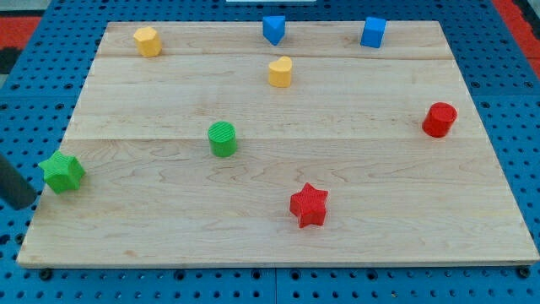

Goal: Slide the green star towards the top of the board

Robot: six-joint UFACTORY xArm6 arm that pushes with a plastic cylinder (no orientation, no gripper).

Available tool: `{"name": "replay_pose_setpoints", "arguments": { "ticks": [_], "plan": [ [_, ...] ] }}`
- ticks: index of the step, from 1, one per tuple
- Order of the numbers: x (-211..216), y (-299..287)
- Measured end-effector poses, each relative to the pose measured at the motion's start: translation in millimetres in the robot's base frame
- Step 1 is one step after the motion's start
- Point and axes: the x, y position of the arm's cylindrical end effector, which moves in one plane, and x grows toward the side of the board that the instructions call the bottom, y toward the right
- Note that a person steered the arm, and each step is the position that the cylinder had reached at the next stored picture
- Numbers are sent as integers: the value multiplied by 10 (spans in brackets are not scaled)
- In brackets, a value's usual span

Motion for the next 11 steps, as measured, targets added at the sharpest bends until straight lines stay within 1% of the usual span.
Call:
{"name": "replay_pose_setpoints", "arguments": {
  "ticks": [2, 3, 4, 5, 6, 7, 8, 9, 10, 11],
  "plan": [
    [-539, 625],
    [-446, 546],
    [-80, 844],
    [-427, 973],
    [-997, 657],
    [-1333, 641],
    [-939, 649],
    [-844, 1040],
    [-1150, 1167],
    [-1169, 833]
  ]
}}
